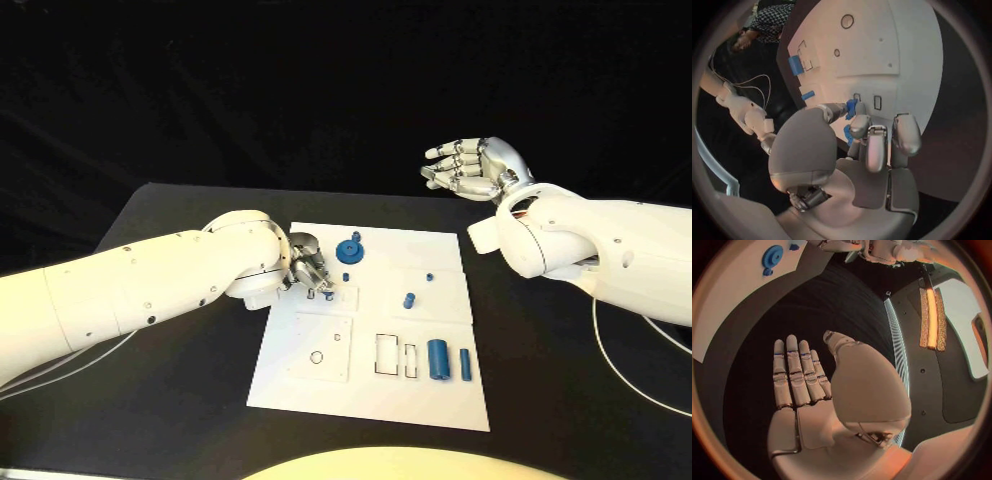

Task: Assemble the parts on the task board

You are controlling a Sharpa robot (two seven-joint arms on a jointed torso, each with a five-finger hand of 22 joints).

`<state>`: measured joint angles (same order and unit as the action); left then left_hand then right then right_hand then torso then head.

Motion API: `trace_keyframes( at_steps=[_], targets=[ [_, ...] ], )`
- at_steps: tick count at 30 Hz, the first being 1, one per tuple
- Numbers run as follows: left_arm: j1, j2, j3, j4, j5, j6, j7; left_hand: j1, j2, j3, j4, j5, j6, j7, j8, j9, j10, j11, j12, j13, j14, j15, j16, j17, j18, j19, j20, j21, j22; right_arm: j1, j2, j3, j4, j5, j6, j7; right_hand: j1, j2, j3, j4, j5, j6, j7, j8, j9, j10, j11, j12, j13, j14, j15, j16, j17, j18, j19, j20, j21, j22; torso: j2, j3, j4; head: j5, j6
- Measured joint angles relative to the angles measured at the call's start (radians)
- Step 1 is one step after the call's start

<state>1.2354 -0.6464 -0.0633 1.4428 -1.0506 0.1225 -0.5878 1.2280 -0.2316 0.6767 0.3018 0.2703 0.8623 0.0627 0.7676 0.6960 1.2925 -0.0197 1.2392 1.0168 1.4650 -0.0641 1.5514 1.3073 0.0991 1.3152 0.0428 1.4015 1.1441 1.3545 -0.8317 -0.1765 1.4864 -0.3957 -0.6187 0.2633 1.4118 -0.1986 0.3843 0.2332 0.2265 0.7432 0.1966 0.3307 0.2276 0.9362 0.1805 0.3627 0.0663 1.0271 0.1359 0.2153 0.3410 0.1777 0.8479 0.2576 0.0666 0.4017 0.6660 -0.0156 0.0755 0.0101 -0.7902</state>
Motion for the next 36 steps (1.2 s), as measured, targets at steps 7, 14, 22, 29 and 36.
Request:
trace_keyframes(
  at_steps=[7,14,22,29,36],
  targets=[
    [0.0,0.002,0.0,-0.001,-0.019,0.022,0.0,-0.001,-0.001,0.0,0.0,0.0,0.0,0.0,0.004,0.0,0.0,0.0,0.0,0.0,0.0,0.0,0.0,0.0,0.0,0.0,0.0,0.003,0.001,-0.001,0.0,0.0,-0.001,0.004,0.001,0.003,-0.005,-0.005,0.0,0.0,0.0,0.0,0.0,0.0,-0.001,0.0,0.0,0.0,-0.001,0.0,0.0,0.0,-0.003,0.0,-0.004,0.004,0.0,-0.006,0.0,-0.0006,0.0003,0.0,-0.002],
    [-0.001,0.004,0.0,0.0,-0.027,0.036,0.0,-0.006,-0.006,0.0,0.0,0.0,0.004,-0.001,0.004,0.003,0.0,0.0,0.0,0.0,0.0,0.0,0.0,0.0,0.0,0.0,0.0,0.003,0.001,-0.002,0.0,0.0,-0.001,0.006,0.002,0.004,-0.005,-0.005,0.0,0.0,0.0,0.0,0.0,-0.004,-0.002,0.0,0.0,0.0,-0.001,0.0,0.0,-0.004,-0.003,0.0,-0.004,0.004,0.0,-0.008,0.0,-0.001,0.0002,0.0,-0.005],
    [-0.001,0.005,0.0,0.001,-0.03,0.045,0.0,-0.009,-0.009,0.034,-0.034,-0.003,0.007,-0.004,0.004,0.003,0.0,0.0,0.0,-0.002,0.0,0.0,0.0,0.0,0.0,0.0,0.0,0.003,0.003,-0.002,0.0,0.0,-0.002,0.007,0.001,0.006,-0.005,-0.005,0.0,0.0,0.0,0.0,0.0,-0.004,-0.002,0.0,0.0,-0.004,-0.002,0.0,0.0,-0.004,-0.005,0.0,-0.003,0.004,0.0,-0.011,0.0,0.0,0.0003,-0.001,-0.006],
    [-0.001,0.006,0.0,0.001,-0.032,0.049,0.001,-0.009,-0.009,0.034,-0.034,0.001,0.007,-0.004,0.003,0.003,0.0,0.0,0.0,-0.002,0.0,0.0,0.0,0.0,0.0,0.0,0.0,0.003,0.003,-0.003,0.0,0.0,-0.002,0.009,0.001,0.007,-0.009,-0.001,0.0,0.0,0.0,0.0,0.0,-0.004,-0.003,0.0,0.0,-0.004,-0.002,0.0,0.0,-0.008,-0.006,0.0,-0.007,0.007,0.0,-0.015,-0.001,0.0008,-0.0002,-0.001,-0.006],
    [-0.001,0.008,0.0,0.0,-0.035,0.049,0.001,-0.009,-0.009,0.034,-0.034,0.001,0.007,-0.004,0.002,0.002,0.0,0.0,0.0,-0.002,0.0,0.0,0.0,0.001,0.0,0.0,0.0,0.003,0.004,-0.003,0.0,0.0,-0.003,0.01,0.001,0.007,-0.009,-0.001,0.0,0.0,0.0,0.0,0.0,-0.004,-0.004,-0.004,0.004,-0.004,-0.002,0.0,0.0,-0.008,-0.007,0.0,-0.007,0.007,0.0,-0.017,-0.001,0.0015,-0.0007,0.0,-0.006]
  ],
)
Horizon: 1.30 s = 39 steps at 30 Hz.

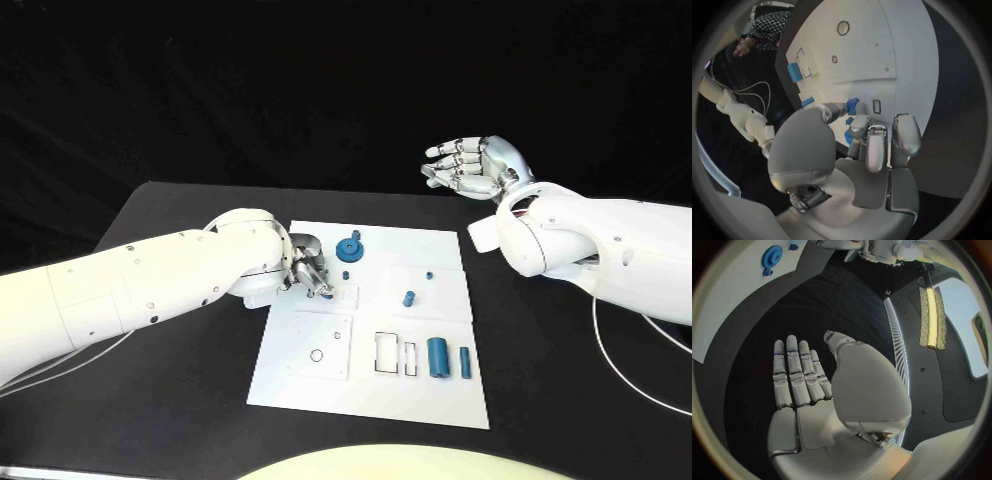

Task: Assemble the parts on the task board

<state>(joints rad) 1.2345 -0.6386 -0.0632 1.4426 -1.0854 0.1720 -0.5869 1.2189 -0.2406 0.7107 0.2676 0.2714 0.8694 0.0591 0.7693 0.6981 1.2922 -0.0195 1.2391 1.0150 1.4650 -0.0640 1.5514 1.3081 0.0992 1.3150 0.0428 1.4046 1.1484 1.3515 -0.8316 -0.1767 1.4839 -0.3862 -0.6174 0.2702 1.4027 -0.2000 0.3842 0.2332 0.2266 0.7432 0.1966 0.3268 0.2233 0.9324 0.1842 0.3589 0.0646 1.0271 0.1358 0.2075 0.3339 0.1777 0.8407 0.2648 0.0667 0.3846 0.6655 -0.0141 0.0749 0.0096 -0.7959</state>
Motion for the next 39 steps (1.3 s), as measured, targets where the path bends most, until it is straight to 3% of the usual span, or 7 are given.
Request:
trace_keyframes(
  at_steps=[39],
  targets=[
    [-0.008,-0.012,0.001,0.013,-0.025,-0.043,0.02,0.001,0.001,0.003,0.003,0.0,0.001,0.001,0.002,0.0,0.003,0.004,0.0,0.003,0.004,-0.004,0.0,0.0,0.0,0.004,-0.004,0.0,0.001,-0.006,0.0,0.0,-0.003,0.005,0.002,0.001,-0.009,0.001,0.003,-0.003,0.0,0.003,-0.003,0.0,-0.001,0.0,0.0,-0.004,0.0,0.004,0.004,-0.008,-0.005,0.0,-0.004,0.004,0.0,-0.012,0.0,-0.001,0.0006,-0.002,-0.005]
  ],
)
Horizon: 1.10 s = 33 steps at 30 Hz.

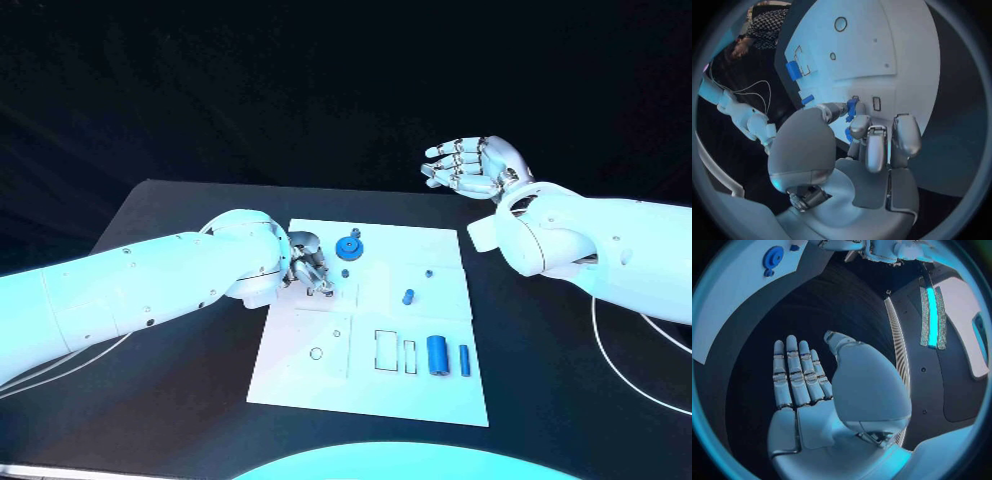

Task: Assemble the parts on the task board

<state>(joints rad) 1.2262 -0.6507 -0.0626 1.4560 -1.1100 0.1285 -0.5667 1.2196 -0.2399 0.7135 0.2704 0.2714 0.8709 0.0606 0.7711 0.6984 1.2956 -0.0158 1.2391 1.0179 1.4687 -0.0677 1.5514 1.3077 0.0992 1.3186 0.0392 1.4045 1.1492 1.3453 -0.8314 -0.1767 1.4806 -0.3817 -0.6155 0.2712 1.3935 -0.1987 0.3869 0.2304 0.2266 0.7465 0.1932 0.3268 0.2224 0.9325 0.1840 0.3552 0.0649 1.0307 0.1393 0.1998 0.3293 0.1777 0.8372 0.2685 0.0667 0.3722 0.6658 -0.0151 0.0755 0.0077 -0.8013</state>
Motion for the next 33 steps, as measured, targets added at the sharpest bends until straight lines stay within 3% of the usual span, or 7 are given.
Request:
trace_keyframes(
  at_steps=[33],
  targets=[
    [-0.001,0.009,0.001,-0.01,-0.006,0.024,0.004,-0.001,-0.001,0.0,0.0,0.003,0.0,0.0,-0.002,0.0,0.0,0.0,0.0,-0.001,0.0,0.0,0.0,0.0,0.0,0.0,0.0,0.004,0.004,-0.002,0.0,0.0,-0.001,0.001,0.011,-0.004,-0.004,-0.004,0.0,0.0,0.0,0.0,0.0,0.0,-0.001,0.0,0.0,0.0,0.0,0.0,0.0,0.0,-0.003,0.0,0.0,0.0,0.0,-0.007,0.0,0.0007,0.0001,-0.003,0.002]
  ],
)
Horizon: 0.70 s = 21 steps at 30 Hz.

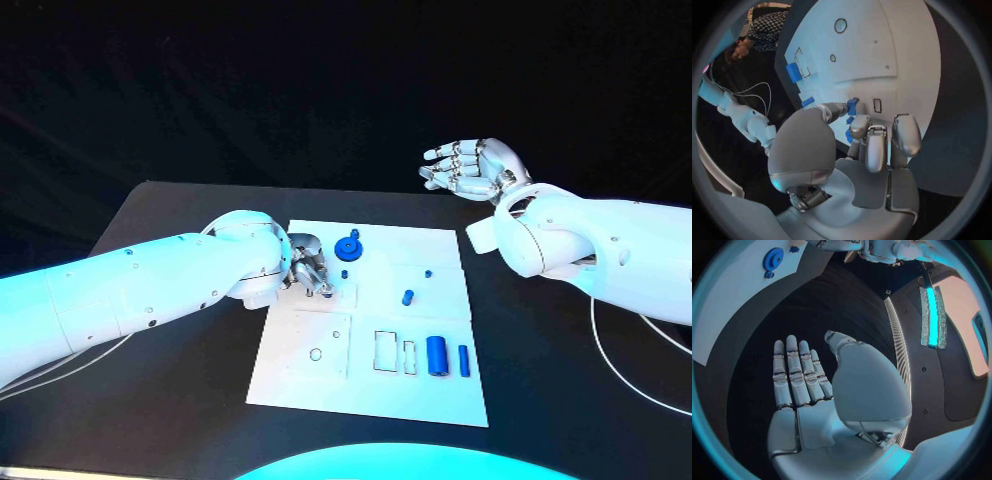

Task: Assemble the parts on the task board

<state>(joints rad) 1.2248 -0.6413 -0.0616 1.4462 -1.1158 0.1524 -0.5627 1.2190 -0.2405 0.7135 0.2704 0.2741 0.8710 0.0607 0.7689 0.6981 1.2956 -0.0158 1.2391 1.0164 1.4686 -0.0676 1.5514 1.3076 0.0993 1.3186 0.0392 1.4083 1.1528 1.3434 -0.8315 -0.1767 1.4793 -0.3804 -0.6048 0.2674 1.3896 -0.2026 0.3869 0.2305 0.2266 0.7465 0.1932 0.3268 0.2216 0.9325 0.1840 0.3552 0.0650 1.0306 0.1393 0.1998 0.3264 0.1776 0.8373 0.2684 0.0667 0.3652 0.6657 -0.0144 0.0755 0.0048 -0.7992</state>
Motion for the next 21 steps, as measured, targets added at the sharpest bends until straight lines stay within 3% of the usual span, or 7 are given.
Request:
trace_keyframes(
  at_steps=[21],
  targets=[
    [0.002,0.018,0.002,-0.015,-0.015,0.008,-0.009,-0.003,-0.003,0.0,0.0,-0.001,0.002,0.002,0.002,0.003,0.004,-0.004,0.0,0.004,0.0,0.0,0.0,0.0,0.0,0.0,0.0,0.0,0.0,0.0,0.0,0.0,0.0,0.0,0.006,-0.003,-0.004,0.004,0.0,0.0,0.0,0.004,0.004,0.0,-0.001,0.0,0.0,-0.004,0.0,0.0,0.0,-0.004,-0.001,0.0,-0.004,-0.004,0.0,-0.003,0.001,-0.0006,-0.0011,0.001,-0.002]
  ],
)
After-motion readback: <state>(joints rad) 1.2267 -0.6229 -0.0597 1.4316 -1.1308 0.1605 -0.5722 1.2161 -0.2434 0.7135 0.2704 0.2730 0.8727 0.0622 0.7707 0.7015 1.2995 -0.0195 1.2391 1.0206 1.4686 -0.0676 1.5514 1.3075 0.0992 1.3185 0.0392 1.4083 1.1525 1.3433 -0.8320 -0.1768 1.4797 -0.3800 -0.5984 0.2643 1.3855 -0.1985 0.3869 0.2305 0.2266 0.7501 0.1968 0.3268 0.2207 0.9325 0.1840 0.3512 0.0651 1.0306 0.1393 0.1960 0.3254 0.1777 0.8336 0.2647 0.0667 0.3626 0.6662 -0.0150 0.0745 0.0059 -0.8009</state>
